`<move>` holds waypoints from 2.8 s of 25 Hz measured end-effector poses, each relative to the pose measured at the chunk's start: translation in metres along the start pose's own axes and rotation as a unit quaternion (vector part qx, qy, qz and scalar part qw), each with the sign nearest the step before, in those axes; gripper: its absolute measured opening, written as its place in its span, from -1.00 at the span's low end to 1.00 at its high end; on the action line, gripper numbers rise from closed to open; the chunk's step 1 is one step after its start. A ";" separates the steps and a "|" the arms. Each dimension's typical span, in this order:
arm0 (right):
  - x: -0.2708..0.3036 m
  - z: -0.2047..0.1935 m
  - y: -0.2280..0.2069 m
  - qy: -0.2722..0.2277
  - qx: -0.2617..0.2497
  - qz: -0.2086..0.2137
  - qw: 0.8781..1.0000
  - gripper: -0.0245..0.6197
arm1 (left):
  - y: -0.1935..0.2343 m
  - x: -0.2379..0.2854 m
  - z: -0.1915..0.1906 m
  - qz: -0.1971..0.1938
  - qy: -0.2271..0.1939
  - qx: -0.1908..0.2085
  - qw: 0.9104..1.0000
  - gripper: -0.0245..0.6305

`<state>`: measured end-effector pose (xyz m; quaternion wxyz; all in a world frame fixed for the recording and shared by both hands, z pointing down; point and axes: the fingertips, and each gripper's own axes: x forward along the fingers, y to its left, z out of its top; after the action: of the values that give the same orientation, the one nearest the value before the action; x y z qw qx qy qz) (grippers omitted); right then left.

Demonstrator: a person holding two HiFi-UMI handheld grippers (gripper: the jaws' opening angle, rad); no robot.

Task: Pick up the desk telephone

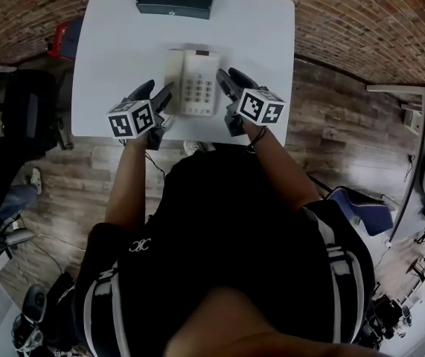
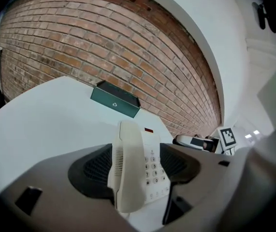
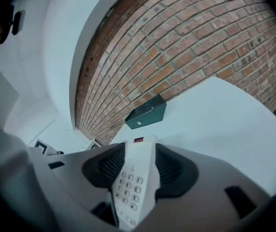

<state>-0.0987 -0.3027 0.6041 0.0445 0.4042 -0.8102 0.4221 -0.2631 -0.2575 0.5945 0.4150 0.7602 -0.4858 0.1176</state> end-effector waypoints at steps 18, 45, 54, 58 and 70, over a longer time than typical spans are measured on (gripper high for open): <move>0.034 -0.040 -0.021 0.096 0.096 0.029 0.990 -0.25 | 0.018 0.050 -0.013 -0.093 0.055 -0.079 0.991 0.11; 0.049 -0.067 -0.020 0.152 0.173 0.045 0.972 -0.23 | 0.016 0.061 -0.026 -0.132 0.110 -0.124 0.977 0.08; 0.035 -0.063 -0.009 0.159 0.129 0.046 0.978 -0.23 | 0.005 0.046 -0.030 -0.127 0.092 -0.126 0.979 0.05; 0.027 -0.059 -0.001 0.154 0.119 0.051 0.980 -0.23 | -0.003 0.037 -0.029 -0.125 0.085 -0.123 0.981 0.05; -0.006 -0.030 0.033 0.129 0.081 0.072 0.986 -0.23 | -0.039 0.000 -0.008 -0.123 0.046 -0.094 0.987 0.04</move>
<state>-0.1259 -0.2673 0.5995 0.0854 0.2891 -0.7877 0.5373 -0.2289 -0.2444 0.5788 0.5177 0.7657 -0.3779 0.0537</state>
